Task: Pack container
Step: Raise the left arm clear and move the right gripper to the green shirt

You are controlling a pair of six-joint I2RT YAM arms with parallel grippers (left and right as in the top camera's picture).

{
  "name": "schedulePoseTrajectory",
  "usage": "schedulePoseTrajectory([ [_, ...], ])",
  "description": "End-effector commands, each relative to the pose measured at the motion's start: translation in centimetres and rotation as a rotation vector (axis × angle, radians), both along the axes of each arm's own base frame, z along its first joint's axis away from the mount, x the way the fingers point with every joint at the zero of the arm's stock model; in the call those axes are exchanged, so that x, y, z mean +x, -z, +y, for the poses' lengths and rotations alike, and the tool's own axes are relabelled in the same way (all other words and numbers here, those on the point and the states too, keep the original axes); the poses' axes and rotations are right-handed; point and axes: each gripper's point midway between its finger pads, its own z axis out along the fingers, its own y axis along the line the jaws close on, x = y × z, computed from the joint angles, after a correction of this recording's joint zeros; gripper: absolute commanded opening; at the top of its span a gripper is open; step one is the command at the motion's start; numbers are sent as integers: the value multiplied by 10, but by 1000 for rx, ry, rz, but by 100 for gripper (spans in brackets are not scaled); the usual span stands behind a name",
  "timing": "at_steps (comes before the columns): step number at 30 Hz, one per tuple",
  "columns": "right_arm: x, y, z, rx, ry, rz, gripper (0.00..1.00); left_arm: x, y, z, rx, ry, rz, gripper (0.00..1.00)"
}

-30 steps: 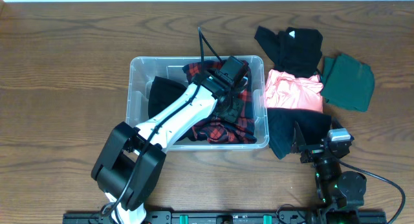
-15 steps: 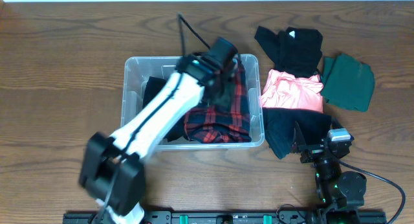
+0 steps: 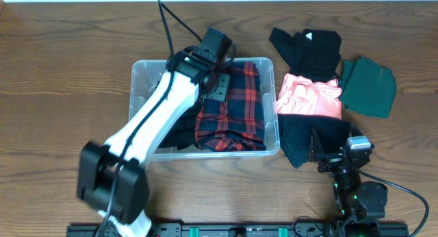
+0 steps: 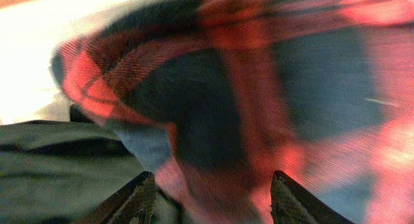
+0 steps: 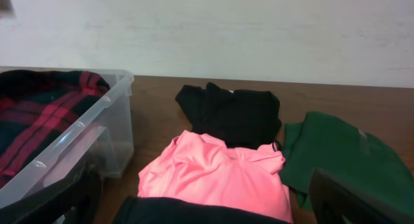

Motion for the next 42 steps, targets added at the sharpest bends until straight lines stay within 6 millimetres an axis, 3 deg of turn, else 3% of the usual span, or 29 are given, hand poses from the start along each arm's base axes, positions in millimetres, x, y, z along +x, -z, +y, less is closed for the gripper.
schedulePoseTrajectory([
  [1,0,1,0,14,-1,3,99,4,42,14,66,-26,78,59],
  [5,0,1,0,14,-1,3,99,-2,71,11,51,-26,165,61],
  [7,0,0,0,17,-3,2,99,-6,70,9,35,-22,184,66],
  [8,0,1,3,43,-17,7,99,-7,64,8,28,-22,185,77],
  [10,-1,0,4,86,-19,9,99,-6,50,8,21,-22,174,80],
  [14,-1,-2,7,263,-29,29,99,-1,-8,5,-24,-19,83,85],
  [20,-2,-6,13,318,-62,36,99,4,-133,9,-141,-21,-185,91],
  [24,-3,-22,13,303,-58,62,99,-3,-204,35,-196,-68,-366,94],
  [28,3,-39,14,236,-53,134,99,-17,-248,68,-232,-130,-485,96],
  [35,50,-60,14,195,-20,416,99,-37,-279,115,-232,-237,-575,98],
  [42,113,-76,33,179,-108,644,99,-44,-274,124,-215,-259,-547,98],
])
